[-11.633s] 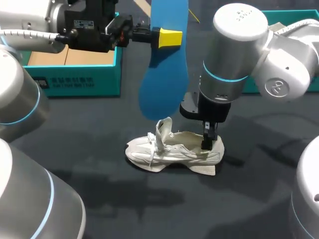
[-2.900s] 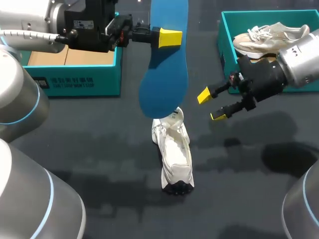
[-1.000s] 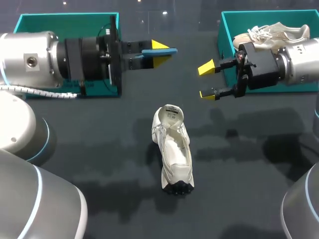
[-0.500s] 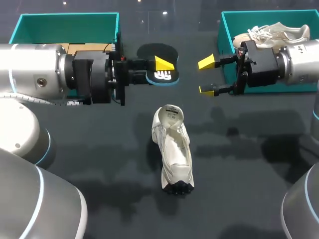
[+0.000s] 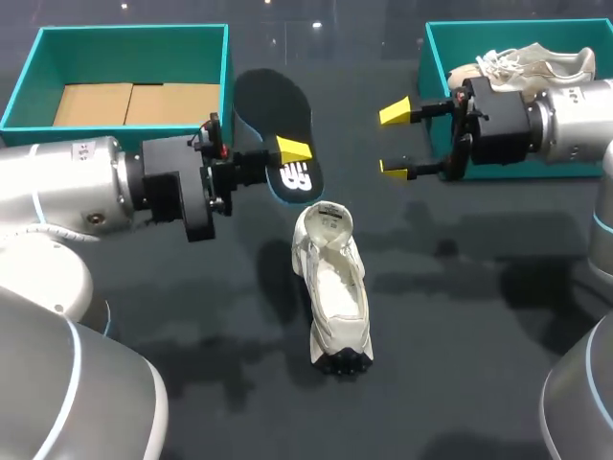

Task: Take the shoe out of the shoebox, open the shoe tongue, remove and reinsert the insole, then place the shoe into the shoebox

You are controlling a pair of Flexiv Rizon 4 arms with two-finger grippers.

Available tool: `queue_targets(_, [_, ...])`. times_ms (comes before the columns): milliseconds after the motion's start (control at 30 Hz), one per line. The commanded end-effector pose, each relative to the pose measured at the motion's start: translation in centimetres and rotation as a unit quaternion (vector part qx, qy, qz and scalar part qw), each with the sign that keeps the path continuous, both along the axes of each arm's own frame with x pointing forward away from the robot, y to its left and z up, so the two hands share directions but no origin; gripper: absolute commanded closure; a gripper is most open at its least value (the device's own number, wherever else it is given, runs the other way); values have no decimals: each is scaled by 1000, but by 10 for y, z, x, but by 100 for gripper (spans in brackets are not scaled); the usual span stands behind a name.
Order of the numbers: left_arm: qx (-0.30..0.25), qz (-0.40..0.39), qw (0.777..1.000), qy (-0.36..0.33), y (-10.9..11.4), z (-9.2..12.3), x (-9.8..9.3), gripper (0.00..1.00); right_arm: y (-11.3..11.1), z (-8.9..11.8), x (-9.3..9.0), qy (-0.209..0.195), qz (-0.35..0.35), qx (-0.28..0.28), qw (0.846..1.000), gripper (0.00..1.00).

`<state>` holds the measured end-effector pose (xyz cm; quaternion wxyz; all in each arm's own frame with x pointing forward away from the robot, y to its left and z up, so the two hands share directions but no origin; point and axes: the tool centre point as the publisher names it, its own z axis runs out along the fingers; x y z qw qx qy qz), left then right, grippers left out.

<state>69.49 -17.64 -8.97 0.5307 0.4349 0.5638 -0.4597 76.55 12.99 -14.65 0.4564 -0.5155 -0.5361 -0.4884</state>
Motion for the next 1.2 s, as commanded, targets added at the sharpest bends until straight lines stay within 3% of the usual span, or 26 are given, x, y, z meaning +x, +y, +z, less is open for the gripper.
queue_targets(33, [-19,11,1000,-6,-3,-6,-7,100,5,-1,2,0,0,-1,1000,0])
queue_targets(267, [-19,11,1000,-6,-3,-6,-7,100,5,-1,2,0,0,-1,1000,0])
queue_targets(500, [20,-23,999,-34,-23,-35,-5,100,17,10,2,-35,63,-12,997,0])
queue_targets(867, [45,-12,997,-61,-39,-69,9,100,36,-2,7,-45,99,-12,994,0])
queue_targets(1200, [48,11,997,-57,-45,-78,28,100,48,-15,1,-57,103,4,993,2])
